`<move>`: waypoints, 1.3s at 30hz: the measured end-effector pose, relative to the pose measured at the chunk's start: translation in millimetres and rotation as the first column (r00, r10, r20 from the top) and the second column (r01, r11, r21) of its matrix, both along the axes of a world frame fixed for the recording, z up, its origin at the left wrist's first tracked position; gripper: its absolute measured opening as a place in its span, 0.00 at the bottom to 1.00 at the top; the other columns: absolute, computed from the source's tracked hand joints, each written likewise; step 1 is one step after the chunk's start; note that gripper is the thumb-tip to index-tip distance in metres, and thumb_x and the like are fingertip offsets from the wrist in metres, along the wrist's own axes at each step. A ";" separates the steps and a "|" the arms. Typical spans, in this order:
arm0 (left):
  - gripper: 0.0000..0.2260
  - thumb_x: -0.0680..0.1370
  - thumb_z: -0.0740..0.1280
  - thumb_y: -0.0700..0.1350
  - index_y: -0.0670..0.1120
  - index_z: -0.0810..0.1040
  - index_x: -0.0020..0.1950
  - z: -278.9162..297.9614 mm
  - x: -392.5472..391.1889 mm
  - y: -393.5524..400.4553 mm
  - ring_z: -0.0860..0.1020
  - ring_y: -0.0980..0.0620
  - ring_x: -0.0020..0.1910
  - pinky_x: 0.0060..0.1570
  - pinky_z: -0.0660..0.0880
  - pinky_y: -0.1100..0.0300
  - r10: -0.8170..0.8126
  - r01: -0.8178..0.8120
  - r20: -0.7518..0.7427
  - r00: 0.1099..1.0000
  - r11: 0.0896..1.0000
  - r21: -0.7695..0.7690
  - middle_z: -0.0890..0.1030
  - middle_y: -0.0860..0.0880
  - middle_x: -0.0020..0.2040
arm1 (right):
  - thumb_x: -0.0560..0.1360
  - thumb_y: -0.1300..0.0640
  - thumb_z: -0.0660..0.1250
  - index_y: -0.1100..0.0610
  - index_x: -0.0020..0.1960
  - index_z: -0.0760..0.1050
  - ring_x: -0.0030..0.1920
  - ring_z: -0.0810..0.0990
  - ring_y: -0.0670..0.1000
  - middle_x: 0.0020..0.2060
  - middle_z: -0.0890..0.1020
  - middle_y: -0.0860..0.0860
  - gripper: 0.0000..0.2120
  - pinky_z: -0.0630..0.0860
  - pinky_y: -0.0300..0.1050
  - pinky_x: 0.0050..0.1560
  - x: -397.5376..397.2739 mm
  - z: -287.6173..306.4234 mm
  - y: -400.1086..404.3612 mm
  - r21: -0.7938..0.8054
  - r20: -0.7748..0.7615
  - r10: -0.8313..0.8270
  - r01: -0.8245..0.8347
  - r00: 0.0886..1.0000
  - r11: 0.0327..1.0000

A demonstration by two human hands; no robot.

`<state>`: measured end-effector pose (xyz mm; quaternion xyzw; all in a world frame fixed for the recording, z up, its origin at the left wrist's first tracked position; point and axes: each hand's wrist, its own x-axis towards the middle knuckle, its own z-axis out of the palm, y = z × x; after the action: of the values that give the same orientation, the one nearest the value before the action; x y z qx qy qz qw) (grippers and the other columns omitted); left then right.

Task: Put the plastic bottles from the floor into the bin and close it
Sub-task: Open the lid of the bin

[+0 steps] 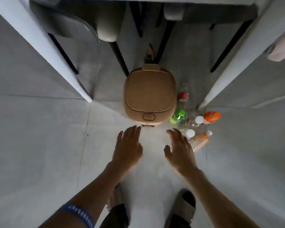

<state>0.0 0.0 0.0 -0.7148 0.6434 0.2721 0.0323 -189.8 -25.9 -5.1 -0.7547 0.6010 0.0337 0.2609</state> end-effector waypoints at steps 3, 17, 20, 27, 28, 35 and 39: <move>0.31 0.78 0.64 0.46 0.42 0.59 0.79 -58.0 -3.3 -23.9 0.58 0.43 0.79 0.76 0.51 0.42 -0.178 0.212 0.139 0.974 0.932 -0.294 0.61 0.42 0.80 | 0.70 0.60 0.71 0.59 0.74 0.67 0.70 0.70 0.64 0.73 0.68 0.61 0.33 0.71 0.61 0.66 17.0 -54.0 -14.0 -0.273 -0.040 0.234 -0.236 0.971 0.933; 0.16 0.77 0.59 0.44 0.42 0.71 0.64 -175.5 30.9 -70.8 0.71 0.42 0.53 0.54 0.68 0.48 -0.310 0.399 0.289 0.906 0.395 -0.827 0.72 0.42 0.61 | 0.76 0.58 0.61 0.60 0.64 0.73 0.60 0.72 0.58 0.63 0.75 0.56 0.18 0.62 0.50 0.65 16.2 -177.6 -80.0 -0.857 0.054 0.465 -0.198 0.884 0.476; 0.13 0.75 0.61 0.44 0.42 0.73 0.58 -165.9 32.4 -72.6 0.71 0.44 0.48 0.45 0.70 0.48 -0.310 0.446 0.348 0.885 0.349 -0.824 0.80 0.40 0.55 | 0.74 0.60 0.62 0.62 0.60 0.77 0.56 0.74 0.58 0.58 0.80 0.58 0.16 0.67 0.53 0.56 16.6 -169.3 -78.7 -0.869 0.057 0.476 -0.191 0.878 0.457; 0.12 0.68 0.63 0.43 0.39 0.79 0.47 -144.3 11.6 -70.7 0.74 0.42 0.45 0.42 0.72 0.48 -0.270 0.387 0.287 0.919 0.482 -0.786 0.79 0.40 0.46 | 0.70 0.62 0.65 0.60 0.61 0.77 0.55 0.77 0.59 0.58 0.79 0.56 0.19 0.71 0.53 0.58 8.4 -146.9 -65.6 -0.767 0.033 0.475 -0.282 0.880 0.577; 0.13 0.68 0.63 0.44 0.40 0.78 0.49 -143.1 11.2 -72.3 0.74 0.41 0.45 0.44 0.72 0.47 -0.262 0.386 0.292 0.920 0.478 -0.789 0.79 0.40 0.48 | 0.70 0.62 0.65 0.59 0.60 0.77 0.54 0.76 0.58 0.58 0.79 0.55 0.19 0.71 0.52 0.56 5.3 -142.7 -67.1 -0.755 0.034 0.495 -0.302 0.868 0.581; 0.18 0.71 0.60 0.41 0.40 0.78 0.59 -132.6 -48.7 -77.9 0.74 0.38 0.54 0.56 0.70 0.43 -0.481 0.581 0.407 0.777 0.296 -0.758 0.79 0.37 0.59 | 0.72 0.60 0.62 0.57 0.63 0.73 0.52 0.76 0.58 0.56 0.79 0.55 0.19 0.75 0.55 0.50 -85.2 -141.5 -69.4 -0.736 0.125 0.221 -0.059 0.967 0.674; 0.25 0.71 0.63 0.39 0.41 0.72 0.69 -132.7 -115.6 -104.2 0.70 0.37 0.65 0.63 0.68 0.44 -0.562 0.773 0.542 0.625 0.351 -0.528 0.70 0.37 0.71 | 0.77 0.53 0.64 0.57 0.59 0.77 0.47 0.82 0.61 0.50 0.82 0.56 0.13 0.77 0.53 0.46 -125.0 -159.1 -63.4 -0.589 -0.007 0.091 -0.078 0.996 0.804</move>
<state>-115.6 -104.2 -132.7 -0.3641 0.9187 -0.1420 -0.0568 -314.8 -89.3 -164.2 -0.8246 0.5450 -0.1504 0.0190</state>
